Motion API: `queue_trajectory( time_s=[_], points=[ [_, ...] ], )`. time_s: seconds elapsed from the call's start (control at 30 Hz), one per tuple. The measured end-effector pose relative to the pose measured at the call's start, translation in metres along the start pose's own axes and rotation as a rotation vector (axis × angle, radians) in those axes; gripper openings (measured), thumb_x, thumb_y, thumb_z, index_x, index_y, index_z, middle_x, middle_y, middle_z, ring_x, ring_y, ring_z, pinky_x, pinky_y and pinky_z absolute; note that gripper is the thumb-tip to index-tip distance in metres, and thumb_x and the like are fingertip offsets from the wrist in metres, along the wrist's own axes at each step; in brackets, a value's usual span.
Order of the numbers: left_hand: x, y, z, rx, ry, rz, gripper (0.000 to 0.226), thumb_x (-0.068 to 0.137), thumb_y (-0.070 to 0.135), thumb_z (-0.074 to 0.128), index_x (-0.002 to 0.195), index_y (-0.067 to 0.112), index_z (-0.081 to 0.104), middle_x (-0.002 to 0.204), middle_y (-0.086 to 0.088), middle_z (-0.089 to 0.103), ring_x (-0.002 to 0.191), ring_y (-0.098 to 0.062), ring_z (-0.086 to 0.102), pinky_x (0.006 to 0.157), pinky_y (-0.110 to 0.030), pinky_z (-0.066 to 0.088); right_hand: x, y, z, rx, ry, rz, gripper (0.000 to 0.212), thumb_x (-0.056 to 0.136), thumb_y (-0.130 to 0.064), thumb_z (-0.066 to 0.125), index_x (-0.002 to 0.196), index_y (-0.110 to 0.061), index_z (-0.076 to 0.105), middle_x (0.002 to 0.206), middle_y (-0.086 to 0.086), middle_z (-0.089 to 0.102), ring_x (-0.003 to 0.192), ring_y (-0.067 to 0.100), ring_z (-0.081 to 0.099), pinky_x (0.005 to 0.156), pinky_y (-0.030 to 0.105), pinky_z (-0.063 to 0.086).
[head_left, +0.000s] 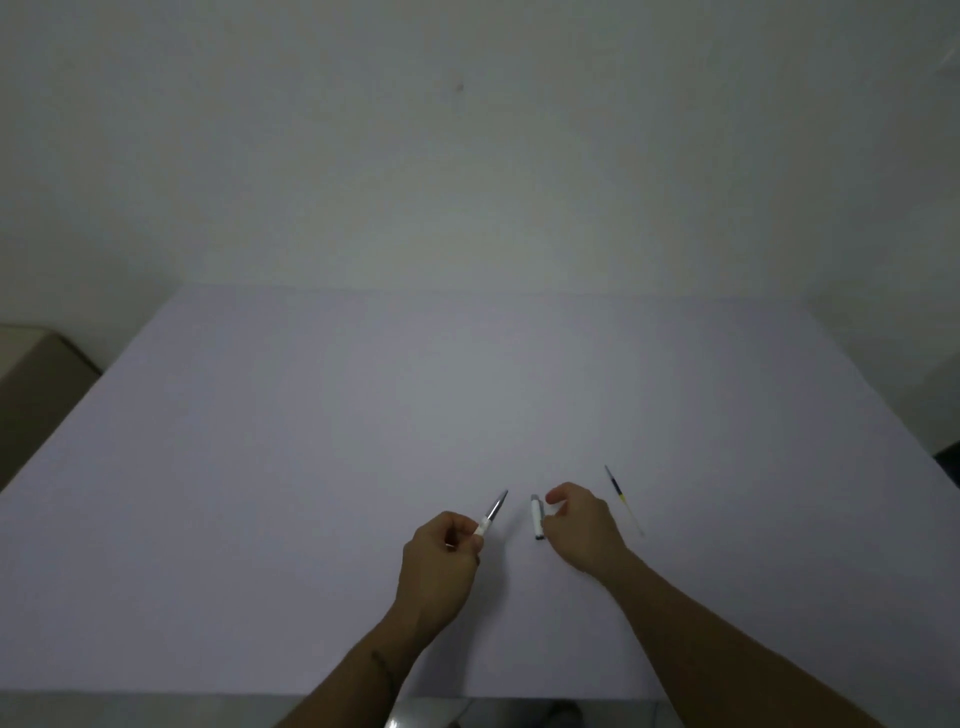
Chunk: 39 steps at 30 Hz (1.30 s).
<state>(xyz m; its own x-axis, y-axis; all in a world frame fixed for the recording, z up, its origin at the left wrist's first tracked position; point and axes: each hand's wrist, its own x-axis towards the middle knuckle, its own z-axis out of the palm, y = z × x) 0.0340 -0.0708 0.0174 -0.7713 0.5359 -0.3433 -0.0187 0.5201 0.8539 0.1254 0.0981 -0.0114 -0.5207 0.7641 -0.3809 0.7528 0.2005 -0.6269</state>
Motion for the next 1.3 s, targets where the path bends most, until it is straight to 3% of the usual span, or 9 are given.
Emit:
queue_trajectory(
  time_s=[0.1,0.2,0.43,0.6,0.67,0.8,1.03,1.13,1.3],
  points=[
    [0.0,-0.005,-0.002,0.015,-0.004,-0.008,0.008,0.09,0.013,0.063,0.086,0.016,0.069,0.08,-0.004,0.071,0.081,-0.023,0.07,0.064,-0.022,0.051,0.008,-0.004,0.012,-0.051,0.009,-0.027,0.024,0.085,-0.021,0.063,0.108,-0.014,0.065,0.1,0.007,0.071,0.088,0.024,0.066,0.074,0.027,0.05],
    [-0.001,-0.01,-0.005,0.045,0.0,-0.018,0.007,0.09,0.015,0.063,0.087,0.016,0.069,0.08,-0.004,0.072,0.079,-0.022,0.069,0.065,-0.022,0.051,0.012,-0.006,0.021,-0.127,0.011,-0.06,0.027,0.084,-0.021,0.064,0.108,-0.012,0.059,0.105,0.01,0.066,0.094,0.03,0.063,0.07,0.028,0.043],
    [-0.002,-0.023,-0.014,0.095,0.039,-0.03,0.007,0.089,0.015,0.065,0.084,0.018,0.068,0.078,-0.002,0.071,0.076,-0.019,0.068,0.064,-0.023,0.05,0.013,-0.007,0.03,-0.222,-0.041,-0.106,0.039,0.078,-0.009,0.057,0.117,-0.011,0.052,0.11,0.01,0.063,0.097,0.031,0.062,0.069,0.029,0.043],
    [-0.001,-0.022,-0.018,0.071,0.055,-0.027,0.009,0.088,0.013,0.066,0.081,0.017,0.068,0.077,-0.002,0.07,0.076,-0.019,0.067,0.063,-0.024,0.049,0.008,-0.012,0.022,0.223,-0.078,0.011,0.026,0.076,-0.003,0.061,0.094,-0.02,0.065,0.085,0.004,0.068,0.073,0.023,0.066,0.062,0.03,0.057],
    [0.001,-0.02,-0.018,0.04,0.057,-0.027,0.009,0.088,0.012,0.066,0.081,0.017,0.069,0.078,-0.003,0.07,0.077,-0.021,0.067,0.064,-0.025,0.051,0.003,-0.023,0.015,0.439,-0.091,0.062,0.022,0.074,0.003,0.063,0.087,-0.014,0.063,0.08,0.01,0.07,0.062,0.019,0.066,0.049,0.021,0.049],
    [0.005,-0.012,-0.015,0.006,0.048,-0.007,0.009,0.088,0.011,0.066,0.082,0.017,0.069,0.075,-0.002,0.07,0.072,-0.019,0.066,0.063,-0.025,0.05,-0.003,-0.043,-0.006,0.672,-0.056,0.018,0.012,0.08,0.001,0.062,0.088,-0.008,0.062,0.07,0.006,0.076,0.061,0.018,0.067,0.056,0.028,0.047],
    [0.01,0.0,-0.009,-0.006,0.029,0.024,0.01,0.089,0.014,0.066,0.081,0.02,0.068,0.079,-0.003,0.07,0.075,-0.02,0.065,0.064,-0.026,0.052,-0.01,-0.062,-0.025,0.721,0.018,-0.012,0.01,0.084,-0.001,0.062,0.089,-0.009,0.063,0.072,0.004,0.074,0.065,0.019,0.065,0.06,0.03,0.05],
    [0.011,0.003,-0.008,-0.012,0.022,0.038,0.01,0.088,0.014,0.067,0.08,0.02,0.069,0.078,-0.002,0.07,0.075,-0.021,0.066,0.067,-0.03,0.054,-0.012,-0.062,-0.024,0.697,0.012,-0.006,0.009,0.084,-0.002,0.063,0.089,-0.009,0.064,0.078,0.009,0.073,0.064,0.019,0.065,0.058,0.029,0.051],
    [0.01,0.007,-0.009,0.001,0.014,0.044,0.008,0.088,0.013,0.067,0.081,0.019,0.068,0.081,-0.003,0.069,0.075,-0.021,0.063,0.062,-0.025,0.05,-0.014,-0.061,-0.022,0.731,-0.027,0.013,0.01,0.085,-0.001,0.06,0.089,-0.01,0.062,0.076,0.008,0.072,0.064,0.021,0.062,0.056,0.028,0.049]
  ],
)
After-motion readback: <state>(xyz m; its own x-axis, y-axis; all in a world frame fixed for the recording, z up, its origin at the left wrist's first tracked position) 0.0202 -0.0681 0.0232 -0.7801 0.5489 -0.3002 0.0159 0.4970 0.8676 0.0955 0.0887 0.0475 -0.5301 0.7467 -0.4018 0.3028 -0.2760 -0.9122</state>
